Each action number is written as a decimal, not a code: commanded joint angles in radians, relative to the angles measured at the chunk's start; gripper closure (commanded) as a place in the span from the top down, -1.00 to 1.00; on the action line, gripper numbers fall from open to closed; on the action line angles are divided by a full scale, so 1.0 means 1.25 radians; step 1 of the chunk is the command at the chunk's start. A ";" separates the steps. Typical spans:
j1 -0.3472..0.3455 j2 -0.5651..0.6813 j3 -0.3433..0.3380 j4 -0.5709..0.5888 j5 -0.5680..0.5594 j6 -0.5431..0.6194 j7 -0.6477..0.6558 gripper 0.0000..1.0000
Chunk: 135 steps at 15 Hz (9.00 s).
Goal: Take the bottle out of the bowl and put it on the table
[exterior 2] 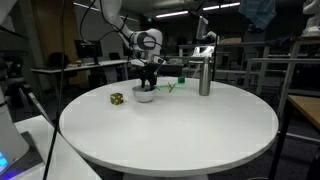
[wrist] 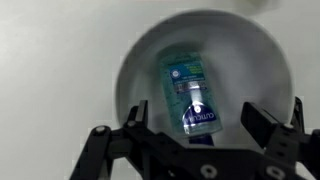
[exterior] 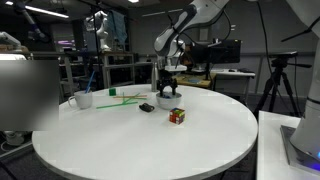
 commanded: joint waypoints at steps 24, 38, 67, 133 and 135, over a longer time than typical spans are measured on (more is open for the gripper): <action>-0.010 0.050 0.018 0.041 -0.001 -0.055 -0.018 -0.13; 0.017 -0.006 0.015 0.043 -0.022 -0.087 0.001 -0.43; 0.062 -0.303 0.006 -0.299 -0.056 0.225 0.205 -0.43; -0.007 -0.417 -0.076 -0.467 -0.079 0.068 0.840 -0.43; -0.010 -0.416 -0.069 -0.465 -0.037 0.084 0.798 -0.43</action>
